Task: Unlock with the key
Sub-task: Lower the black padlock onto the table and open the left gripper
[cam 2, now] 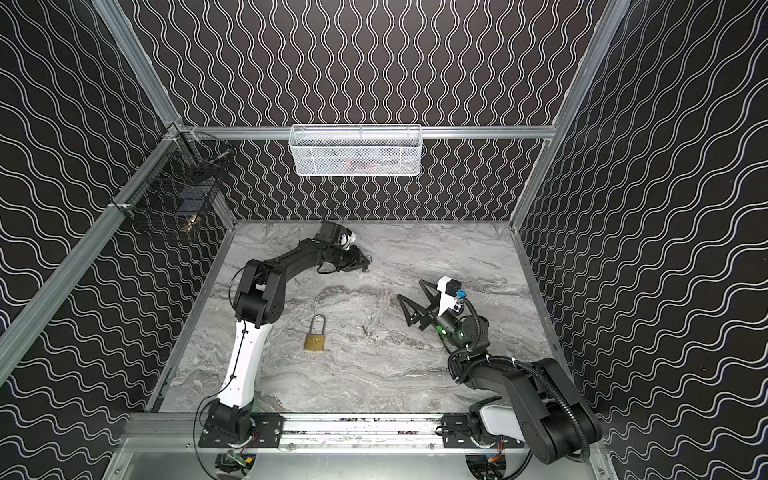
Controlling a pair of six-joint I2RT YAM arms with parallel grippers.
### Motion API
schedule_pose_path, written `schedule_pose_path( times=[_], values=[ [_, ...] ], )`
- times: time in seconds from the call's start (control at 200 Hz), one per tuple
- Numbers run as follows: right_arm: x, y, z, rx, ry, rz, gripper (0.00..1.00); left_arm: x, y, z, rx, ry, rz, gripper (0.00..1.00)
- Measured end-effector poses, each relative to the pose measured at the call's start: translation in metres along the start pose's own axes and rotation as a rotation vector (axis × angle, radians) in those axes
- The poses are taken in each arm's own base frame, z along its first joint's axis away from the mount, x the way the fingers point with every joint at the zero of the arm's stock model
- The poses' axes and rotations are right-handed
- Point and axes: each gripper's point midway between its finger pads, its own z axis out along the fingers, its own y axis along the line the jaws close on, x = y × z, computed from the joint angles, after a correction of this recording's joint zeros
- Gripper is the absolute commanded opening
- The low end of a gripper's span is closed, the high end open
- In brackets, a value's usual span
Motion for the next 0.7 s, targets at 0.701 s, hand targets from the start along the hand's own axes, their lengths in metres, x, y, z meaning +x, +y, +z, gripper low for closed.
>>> schedule_pose_path(
  times=[0.701],
  values=[
    [0.001,0.0,0.001,0.0,0.006,0.002,0.99,0.005,0.027,-0.023,-0.309,-0.019,0.185,0.51]
  ],
)
